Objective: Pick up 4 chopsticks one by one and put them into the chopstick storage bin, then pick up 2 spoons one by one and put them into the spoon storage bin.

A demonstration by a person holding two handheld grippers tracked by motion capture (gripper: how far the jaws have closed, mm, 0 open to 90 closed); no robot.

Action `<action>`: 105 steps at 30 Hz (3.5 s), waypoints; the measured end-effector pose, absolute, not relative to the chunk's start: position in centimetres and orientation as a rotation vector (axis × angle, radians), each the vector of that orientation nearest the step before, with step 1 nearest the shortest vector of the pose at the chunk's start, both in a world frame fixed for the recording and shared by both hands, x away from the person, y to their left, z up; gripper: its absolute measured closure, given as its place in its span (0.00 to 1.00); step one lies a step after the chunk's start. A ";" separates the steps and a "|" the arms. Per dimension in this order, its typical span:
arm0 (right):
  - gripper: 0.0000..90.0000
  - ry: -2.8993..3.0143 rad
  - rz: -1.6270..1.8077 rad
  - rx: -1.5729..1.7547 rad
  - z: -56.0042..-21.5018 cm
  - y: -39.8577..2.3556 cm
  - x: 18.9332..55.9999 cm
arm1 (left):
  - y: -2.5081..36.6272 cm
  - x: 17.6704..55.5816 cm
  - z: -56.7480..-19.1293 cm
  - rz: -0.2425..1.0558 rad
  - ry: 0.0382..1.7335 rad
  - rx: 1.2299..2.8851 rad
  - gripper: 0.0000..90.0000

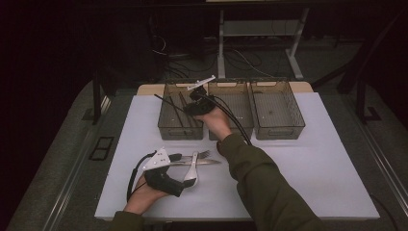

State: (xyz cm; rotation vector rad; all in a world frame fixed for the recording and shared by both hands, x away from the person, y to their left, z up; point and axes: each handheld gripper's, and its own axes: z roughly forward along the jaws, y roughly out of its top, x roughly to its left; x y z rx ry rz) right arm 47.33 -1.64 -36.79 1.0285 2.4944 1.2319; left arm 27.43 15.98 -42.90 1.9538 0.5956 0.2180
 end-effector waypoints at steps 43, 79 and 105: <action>0.48 2.536 1.358 0.964 -36.7 -9.1 42.0 | 15.9 27.4 -43.1 0.235 0.614 1.972 0.00; 0.23 2.363 1.416 0.991 -39.5 -24.8 31.2 | 15.8 27.2 -43.1 0.250 0.631 1.986 0.00; 0.16 2.262 1.283 1.087 -42.6 -30.1 25.8 | 16.0 27.3 -43.2 0.286 0.691 2.021 0.07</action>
